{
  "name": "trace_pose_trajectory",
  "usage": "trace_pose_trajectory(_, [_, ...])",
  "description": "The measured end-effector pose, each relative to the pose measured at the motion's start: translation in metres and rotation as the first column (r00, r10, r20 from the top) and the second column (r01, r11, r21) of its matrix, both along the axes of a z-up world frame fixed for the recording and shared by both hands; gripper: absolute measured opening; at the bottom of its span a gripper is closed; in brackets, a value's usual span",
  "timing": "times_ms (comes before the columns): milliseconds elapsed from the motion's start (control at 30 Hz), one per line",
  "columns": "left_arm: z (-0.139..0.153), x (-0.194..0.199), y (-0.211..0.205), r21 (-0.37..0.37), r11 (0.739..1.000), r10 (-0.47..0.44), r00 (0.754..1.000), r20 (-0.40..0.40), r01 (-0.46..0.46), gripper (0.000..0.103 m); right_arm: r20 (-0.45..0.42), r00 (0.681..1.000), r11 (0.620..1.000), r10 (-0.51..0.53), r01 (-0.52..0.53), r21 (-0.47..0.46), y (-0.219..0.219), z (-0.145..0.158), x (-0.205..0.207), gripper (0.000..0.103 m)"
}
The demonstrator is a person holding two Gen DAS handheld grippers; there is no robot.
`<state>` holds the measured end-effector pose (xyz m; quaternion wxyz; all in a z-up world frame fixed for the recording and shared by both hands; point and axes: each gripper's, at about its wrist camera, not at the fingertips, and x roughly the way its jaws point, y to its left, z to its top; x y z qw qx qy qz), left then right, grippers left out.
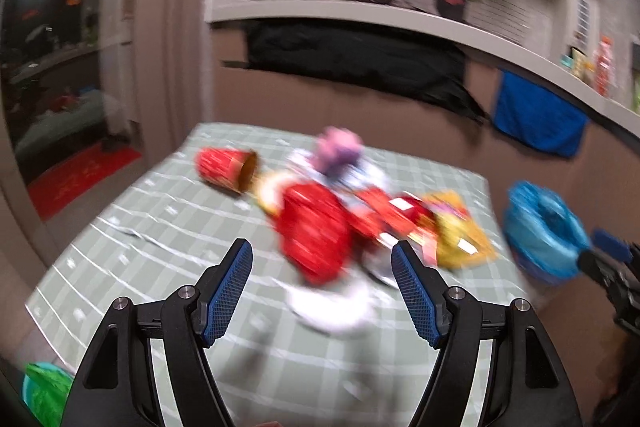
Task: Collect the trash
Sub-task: 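Grasp the red paper cup with the left tool while the right tool grasps the pink sponge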
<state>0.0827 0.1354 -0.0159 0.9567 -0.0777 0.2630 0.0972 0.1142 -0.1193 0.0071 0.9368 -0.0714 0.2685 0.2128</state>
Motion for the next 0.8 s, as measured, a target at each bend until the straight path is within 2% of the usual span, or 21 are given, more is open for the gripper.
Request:
trace_pose_trajectory(200, [0.004, 0.063, 0.069, 0.040, 0.995, 0.092, 0.995, 0.028, -0.093, 0.072, -0.042, 0.998, 0.997, 0.053, -0.055, -0.061, 0.038, -0.015, 0.039, 0.070])
trace_pose_trajectory(367, [-0.011, 0.127, 0.106, 0.055, 0.994, 0.099, 0.994, -0.050, -0.096, 0.072, -0.094, 0.993, 0.996, 0.069, -0.075, -0.057, 0.062, -0.017, 0.070, 0.070])
trace_pose_trajectory(500, [-0.034, 0.166, 0.118, 0.094, 0.993, 0.082, 0.988, -0.129, -0.070, 0.065, -0.079, 0.994, 0.992, 0.072, -0.080, -0.094, 0.084, -0.011, 0.087, 0.070])
trace_pose_trajectory(733, [-0.061, 0.200, 0.142, 0.112, 0.986, 0.142, 0.973, -0.184, -0.123, 0.057, -0.099, 0.990, 0.989, 0.099, -0.109, -0.101, 0.115, -0.004, 0.110, 0.070])
trace_pose_trajectory(800, [-0.067, 0.209, 0.150, 0.106, 0.986, 0.150, 0.965, -0.214, -0.129, 0.050, -0.117, 0.986, 0.988, 0.119, -0.129, -0.083, 0.127, 0.000, 0.119, 0.070])
